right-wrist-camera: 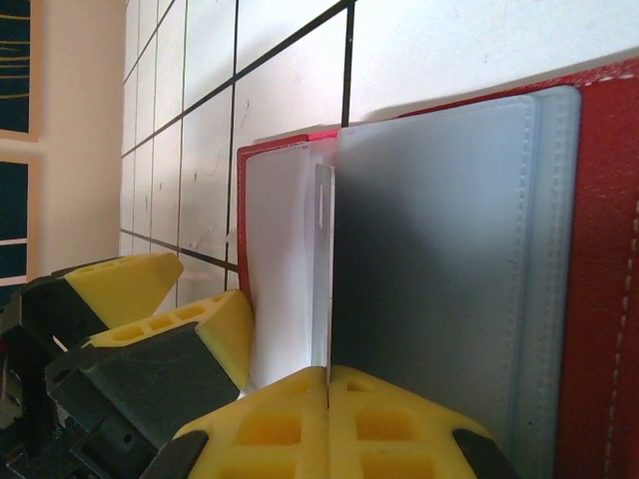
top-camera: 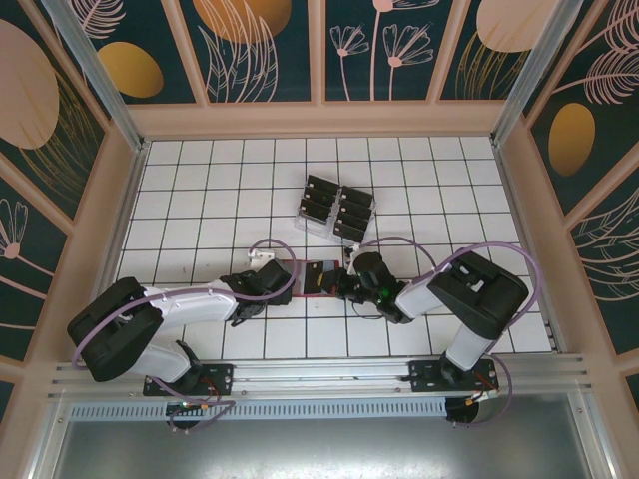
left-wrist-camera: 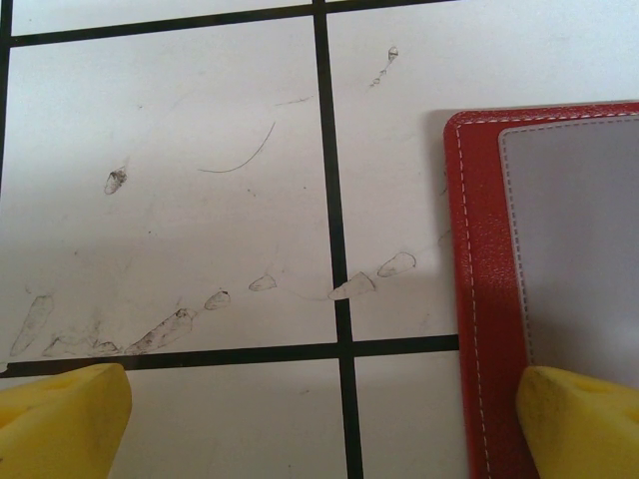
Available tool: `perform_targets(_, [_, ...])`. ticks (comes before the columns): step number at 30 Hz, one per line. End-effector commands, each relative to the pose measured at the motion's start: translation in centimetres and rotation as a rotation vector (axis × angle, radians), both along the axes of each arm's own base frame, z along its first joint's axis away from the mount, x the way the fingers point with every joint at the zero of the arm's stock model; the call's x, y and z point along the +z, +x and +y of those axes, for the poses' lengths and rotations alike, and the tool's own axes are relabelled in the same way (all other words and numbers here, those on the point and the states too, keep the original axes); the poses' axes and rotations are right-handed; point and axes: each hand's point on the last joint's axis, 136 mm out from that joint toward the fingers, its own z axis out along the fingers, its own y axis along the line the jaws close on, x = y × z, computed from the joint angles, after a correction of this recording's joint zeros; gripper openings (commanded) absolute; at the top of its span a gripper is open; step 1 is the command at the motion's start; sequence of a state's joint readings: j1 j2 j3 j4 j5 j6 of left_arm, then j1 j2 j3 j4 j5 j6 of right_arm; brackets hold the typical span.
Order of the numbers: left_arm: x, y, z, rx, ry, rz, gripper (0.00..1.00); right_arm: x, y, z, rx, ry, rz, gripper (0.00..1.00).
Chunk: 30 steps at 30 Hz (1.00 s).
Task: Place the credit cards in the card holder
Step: Insert the credit card into the card slot.
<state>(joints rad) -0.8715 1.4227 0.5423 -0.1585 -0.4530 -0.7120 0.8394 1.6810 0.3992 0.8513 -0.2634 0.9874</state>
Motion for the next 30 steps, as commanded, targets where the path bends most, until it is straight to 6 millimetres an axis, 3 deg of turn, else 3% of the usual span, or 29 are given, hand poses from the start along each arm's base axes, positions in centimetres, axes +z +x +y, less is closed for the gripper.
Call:
perform_targets(1, [-1.0,-0.7,0.7,0.008,0.019,0.029,0.99,0.0,0.3,0.6,0.004,0.014,0.004,0.0])
perform_targets(19, [-1.0,-0.8,0.7,0.012,0.012,0.032,0.99,0.0,1.4,-0.2,-0.034,0.021,-0.001,0.0])
perform_targets(30, [-1.1,-0.7,0.6,0.01,0.01,0.035,0.99,-0.6,0.3,0.7,0.015,0.035,0.027,0.0])
